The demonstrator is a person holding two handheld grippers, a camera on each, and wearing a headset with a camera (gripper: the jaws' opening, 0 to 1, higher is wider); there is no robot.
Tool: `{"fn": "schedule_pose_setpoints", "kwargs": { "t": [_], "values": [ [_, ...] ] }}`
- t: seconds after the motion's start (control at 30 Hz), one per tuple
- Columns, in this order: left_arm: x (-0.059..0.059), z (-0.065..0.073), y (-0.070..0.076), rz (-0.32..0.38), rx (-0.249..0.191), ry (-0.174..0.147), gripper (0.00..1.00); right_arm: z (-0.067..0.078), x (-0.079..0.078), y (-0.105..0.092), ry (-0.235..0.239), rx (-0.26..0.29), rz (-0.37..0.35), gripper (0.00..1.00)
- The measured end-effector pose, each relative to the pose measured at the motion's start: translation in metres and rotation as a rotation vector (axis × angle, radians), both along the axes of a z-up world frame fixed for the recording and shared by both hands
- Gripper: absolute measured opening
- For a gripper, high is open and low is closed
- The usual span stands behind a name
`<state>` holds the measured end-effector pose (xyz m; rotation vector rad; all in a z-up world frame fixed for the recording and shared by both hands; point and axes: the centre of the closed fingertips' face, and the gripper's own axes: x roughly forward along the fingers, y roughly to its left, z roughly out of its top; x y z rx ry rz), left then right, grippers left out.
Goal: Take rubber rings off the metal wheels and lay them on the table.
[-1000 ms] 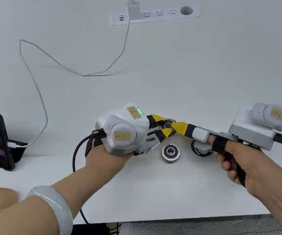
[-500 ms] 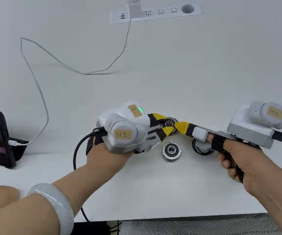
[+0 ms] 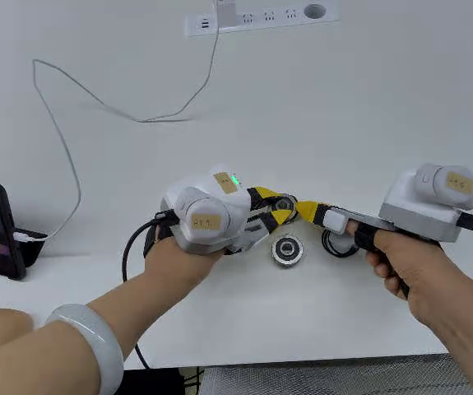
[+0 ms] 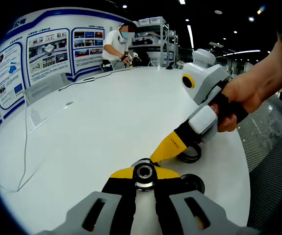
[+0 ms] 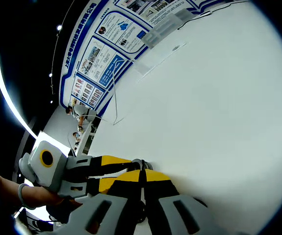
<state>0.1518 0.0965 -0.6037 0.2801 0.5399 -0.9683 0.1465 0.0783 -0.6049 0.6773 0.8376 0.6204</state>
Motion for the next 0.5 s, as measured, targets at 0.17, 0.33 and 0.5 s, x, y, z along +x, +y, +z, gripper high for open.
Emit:
{"fn": "schedule_pose_setpoints", "kwargs": {
  "t": [0.17,0.33,0.5],
  "values": [
    [0.0003,-0.0005,0.0005,0.000,-0.001,0.000,0.13,-0.0018,0.0007,0.0023,0.009,0.009,0.004,0.06],
    [0.0001,-0.0005,0.0007,-0.001,-0.001,0.000,0.13,-0.0039,0.0006,0.0061,0.016,0.015,0.009,0.08],
    [-0.0004,-0.0004,0.0007,0.000,0.000,0.000,0.13,-0.0011,-0.0004,0.0033,0.007,0.002,0.005,0.06]
  ]
}}
